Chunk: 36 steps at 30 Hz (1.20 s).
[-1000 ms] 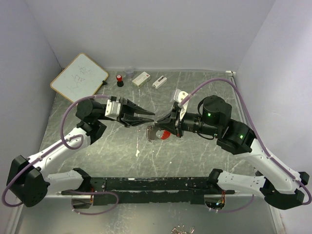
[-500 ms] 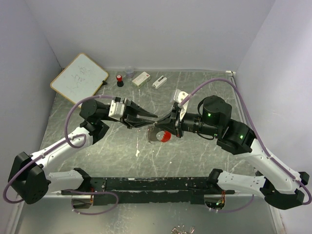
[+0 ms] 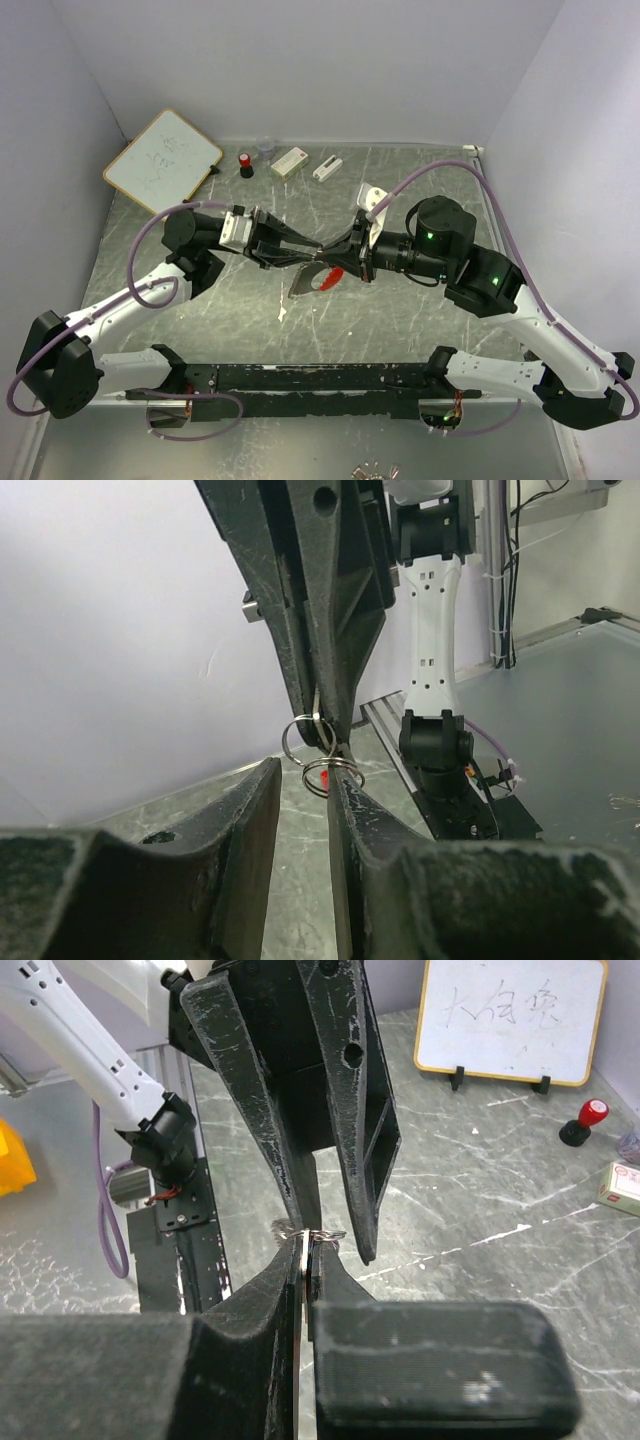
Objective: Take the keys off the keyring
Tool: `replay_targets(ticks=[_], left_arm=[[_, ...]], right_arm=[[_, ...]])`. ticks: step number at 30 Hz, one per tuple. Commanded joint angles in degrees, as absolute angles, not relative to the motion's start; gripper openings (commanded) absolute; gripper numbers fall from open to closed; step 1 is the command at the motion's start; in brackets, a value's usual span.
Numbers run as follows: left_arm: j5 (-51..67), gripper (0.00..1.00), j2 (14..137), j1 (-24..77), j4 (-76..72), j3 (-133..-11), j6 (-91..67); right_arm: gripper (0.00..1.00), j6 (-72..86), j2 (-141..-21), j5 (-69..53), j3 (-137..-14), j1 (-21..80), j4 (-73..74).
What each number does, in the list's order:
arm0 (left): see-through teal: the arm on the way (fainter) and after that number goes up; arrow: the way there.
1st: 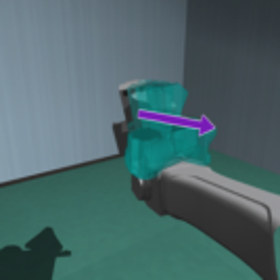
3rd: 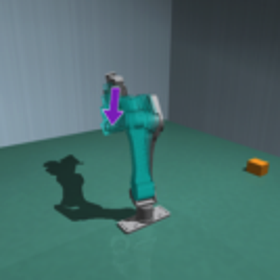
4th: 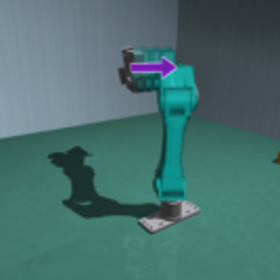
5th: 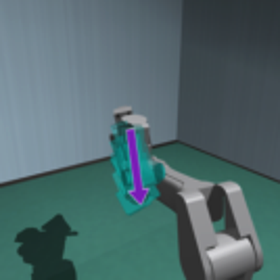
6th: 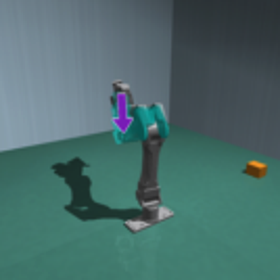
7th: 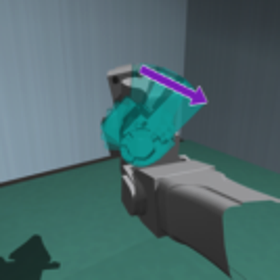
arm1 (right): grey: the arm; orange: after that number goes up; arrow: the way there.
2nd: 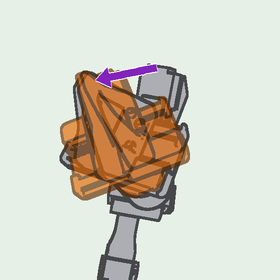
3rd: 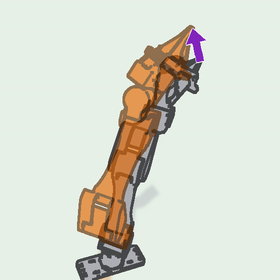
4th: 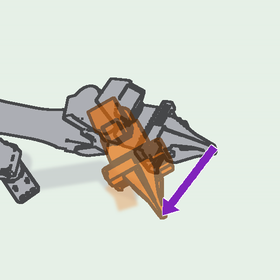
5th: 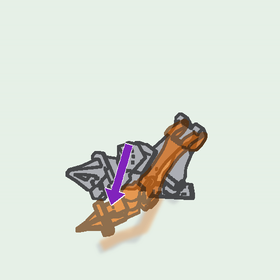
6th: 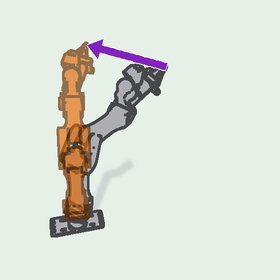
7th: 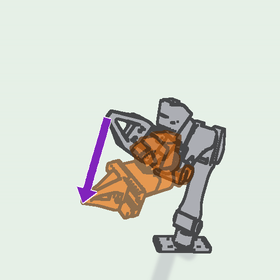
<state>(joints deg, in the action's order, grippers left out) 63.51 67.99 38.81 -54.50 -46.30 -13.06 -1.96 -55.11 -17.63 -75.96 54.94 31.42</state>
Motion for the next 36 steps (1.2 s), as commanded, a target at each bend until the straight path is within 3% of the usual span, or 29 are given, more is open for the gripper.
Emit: replay_targets(ticks=[1,10,17,21,27,36], left_arm=[[66.6,0.37,67.8,39.3,-62.6,-45.7,-17.1],[67.4,0.35,69.7,39.3,-67.4,-46.6,-22.2],[67.1,0.07,69.8,39.3,-64.6,-47.3,-20.7],[66.1,0.07,69.1,39.4,-60.4,-47.8,-16.8],[57.4,0.07,66.4,39.3,-39.7,-51.5,-3.1],[50.2,0.07,67.3,39.4,-31.9,-55.5,1.5]], right_arm=[[0.0,-1.9,-54.1,-17.8,-75.8,55.1,29.2],[0.0,-1.8,-54.6,-17.5,-75.6,55.1,29.1],[0.0,-1.9,-54.8,-17.2,-75.6,55.1,28.6],[0.0,-2.1,-55.0,-16.9,-75.8,55.1,28.4],[0.0,-2.2,-56.1,-19.0,-77.1,55.1,28.8],[0.0,-2.1,-57.3,-23.1,-78.1,55.2,28.1]])
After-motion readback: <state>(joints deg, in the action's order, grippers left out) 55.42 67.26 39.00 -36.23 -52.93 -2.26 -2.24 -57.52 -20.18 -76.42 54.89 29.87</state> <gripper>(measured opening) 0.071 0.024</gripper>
